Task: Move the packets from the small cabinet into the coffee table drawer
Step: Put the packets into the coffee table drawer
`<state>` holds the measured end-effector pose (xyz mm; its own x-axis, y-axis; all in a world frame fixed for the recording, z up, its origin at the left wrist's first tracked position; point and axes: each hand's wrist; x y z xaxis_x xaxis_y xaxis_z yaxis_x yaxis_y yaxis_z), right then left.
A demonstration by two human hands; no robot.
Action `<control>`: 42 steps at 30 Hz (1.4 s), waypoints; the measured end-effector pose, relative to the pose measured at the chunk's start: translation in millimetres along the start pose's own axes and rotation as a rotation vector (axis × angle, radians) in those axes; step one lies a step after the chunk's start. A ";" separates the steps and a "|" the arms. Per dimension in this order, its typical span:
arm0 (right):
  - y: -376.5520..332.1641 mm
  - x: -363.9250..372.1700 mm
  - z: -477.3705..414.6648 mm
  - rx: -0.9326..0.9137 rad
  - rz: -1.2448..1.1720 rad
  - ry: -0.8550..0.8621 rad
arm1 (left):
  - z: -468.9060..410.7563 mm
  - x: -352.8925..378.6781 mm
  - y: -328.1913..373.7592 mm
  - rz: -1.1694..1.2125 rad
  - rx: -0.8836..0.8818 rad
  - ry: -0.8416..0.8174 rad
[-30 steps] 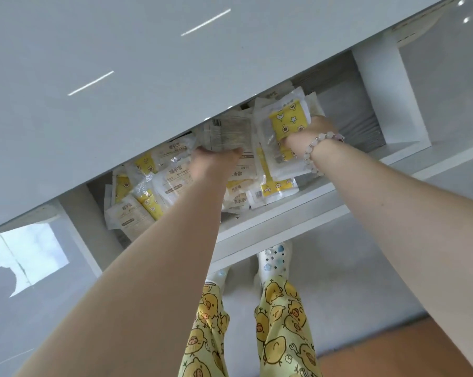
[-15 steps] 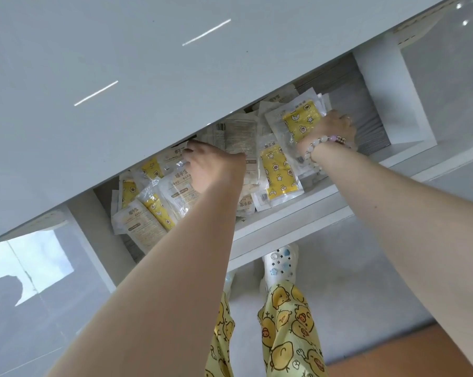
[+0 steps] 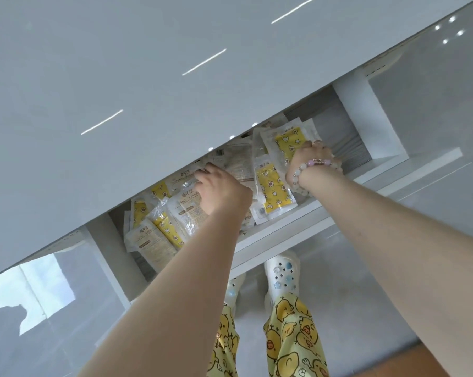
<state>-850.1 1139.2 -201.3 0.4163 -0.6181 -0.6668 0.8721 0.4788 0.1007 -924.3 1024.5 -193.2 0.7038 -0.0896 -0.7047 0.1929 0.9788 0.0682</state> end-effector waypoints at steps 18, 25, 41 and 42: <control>-15.6 -255.3 210.9 -0.452 0.053 0.480 | 140.1 -298.3 19.2 -0.429 0.338 0.311; -31.5 -366.2 308.0 -0.615 0.169 0.815 | 215.8 -406.3 -3.2 -0.437 0.375 0.562; -173.3 -375.9 496.5 -1.075 0.326 0.949 | 343.2 -489.3 -206.4 -0.108 0.085 0.891; -185.9 -369.9 511.4 -1.109 0.336 0.950 | 351.7 -491.1 -225.0 -0.086 0.060 0.905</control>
<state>-1034.8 960.0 404.3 -0.1451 0.0307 -0.9889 -0.0417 0.9984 0.0371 -1072.9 783.6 385.9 -0.1154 0.0420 -0.9924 0.2727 0.9621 0.0090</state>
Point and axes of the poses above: each hand's wrist, its own z-axis away from the middle knuckle, its own x-axis out of the palm, y = z × x, and after that the axes turned 1 degree about -x, right-handed
